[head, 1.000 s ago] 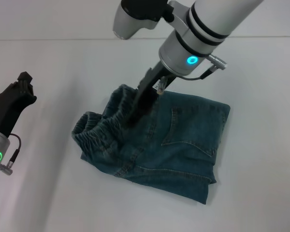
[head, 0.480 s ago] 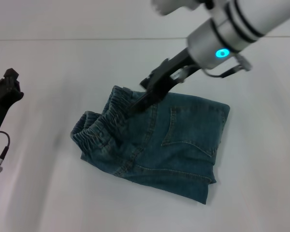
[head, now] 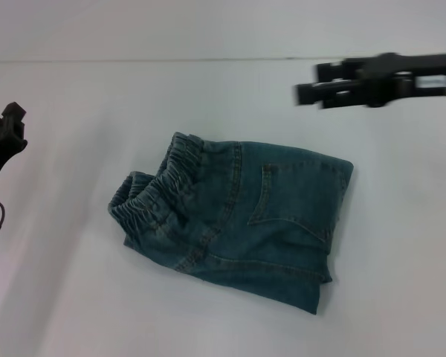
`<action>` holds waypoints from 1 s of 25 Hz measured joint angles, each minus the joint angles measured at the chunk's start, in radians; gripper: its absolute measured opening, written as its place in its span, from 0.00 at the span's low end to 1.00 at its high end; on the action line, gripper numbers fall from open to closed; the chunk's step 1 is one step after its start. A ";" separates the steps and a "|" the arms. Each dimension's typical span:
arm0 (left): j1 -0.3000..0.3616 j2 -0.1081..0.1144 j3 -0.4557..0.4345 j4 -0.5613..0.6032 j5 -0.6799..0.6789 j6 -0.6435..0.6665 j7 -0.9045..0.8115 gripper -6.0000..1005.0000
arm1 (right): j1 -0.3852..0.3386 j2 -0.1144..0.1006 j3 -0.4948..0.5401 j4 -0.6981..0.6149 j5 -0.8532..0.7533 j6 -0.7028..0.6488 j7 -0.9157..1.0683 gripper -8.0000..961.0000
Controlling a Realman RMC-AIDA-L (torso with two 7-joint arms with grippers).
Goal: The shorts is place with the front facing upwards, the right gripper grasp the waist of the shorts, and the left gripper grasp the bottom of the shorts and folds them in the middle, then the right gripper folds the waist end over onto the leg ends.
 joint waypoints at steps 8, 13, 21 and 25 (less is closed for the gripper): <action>0.048 0.003 0.331 0.281 0.001 0.276 -0.322 0.11 | -0.193 -0.021 0.142 0.121 0.123 -0.080 -0.157 0.94; 0.090 0.006 0.543 0.496 0.054 0.481 -0.427 0.19 | -0.243 -0.017 0.155 0.170 0.118 -0.161 -0.288 0.94; 0.089 0.001 0.624 0.701 0.282 0.629 -0.617 0.49 | -0.253 -0.018 0.158 0.236 -0.027 -0.196 -0.407 0.94; 0.093 -0.002 0.623 0.732 0.316 0.650 -0.647 0.67 | -0.251 -0.013 0.160 0.266 -0.059 -0.160 -0.422 0.94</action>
